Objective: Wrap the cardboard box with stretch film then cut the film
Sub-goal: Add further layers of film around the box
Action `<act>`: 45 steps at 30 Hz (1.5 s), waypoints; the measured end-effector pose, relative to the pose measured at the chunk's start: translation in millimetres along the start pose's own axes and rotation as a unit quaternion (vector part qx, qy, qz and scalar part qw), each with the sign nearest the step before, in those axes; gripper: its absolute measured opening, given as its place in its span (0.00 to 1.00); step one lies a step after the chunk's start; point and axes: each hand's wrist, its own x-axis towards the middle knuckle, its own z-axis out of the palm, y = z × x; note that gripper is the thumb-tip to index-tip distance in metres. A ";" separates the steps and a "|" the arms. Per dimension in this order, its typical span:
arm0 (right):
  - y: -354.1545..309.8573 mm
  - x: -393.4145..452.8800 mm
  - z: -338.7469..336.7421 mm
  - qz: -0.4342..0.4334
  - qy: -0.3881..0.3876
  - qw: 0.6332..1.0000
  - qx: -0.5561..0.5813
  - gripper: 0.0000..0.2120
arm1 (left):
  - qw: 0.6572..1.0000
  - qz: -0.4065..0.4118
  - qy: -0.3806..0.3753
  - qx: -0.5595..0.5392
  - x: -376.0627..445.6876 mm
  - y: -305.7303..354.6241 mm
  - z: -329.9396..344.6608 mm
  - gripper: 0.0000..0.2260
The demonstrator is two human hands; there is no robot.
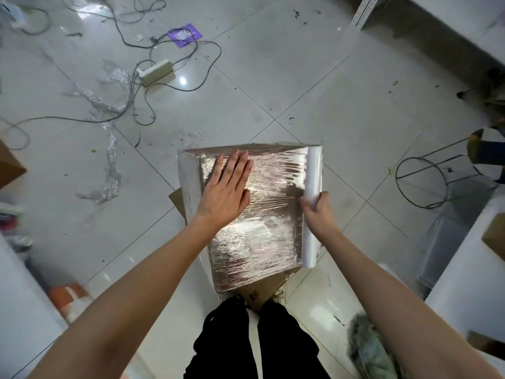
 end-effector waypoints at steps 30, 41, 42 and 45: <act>3.6 11.6 -2.6 0.043 -0.049 0.997 -0.031 0.32 | 0.997 0.077 -0.004 0.013 25.6 42.4 6.2 0.28; -10.5 13.3 6.7 0.015 -0.069 0.994 -0.078 0.29 | 0.992 0.127 -0.009 0.027 -16.2 48.6 20.5 0.27; -10.2 13.4 7.6 0.010 -0.073 0.994 -0.086 0.29 | 0.991 0.125 -0.025 0.036 -19.7 48.5 21.2 0.27; -12.2 12.9 11.3 0.002 -0.069 0.993 -0.097 0.29 | 0.993 0.107 -0.037 0.038 -20.1 44.5 21.4 0.27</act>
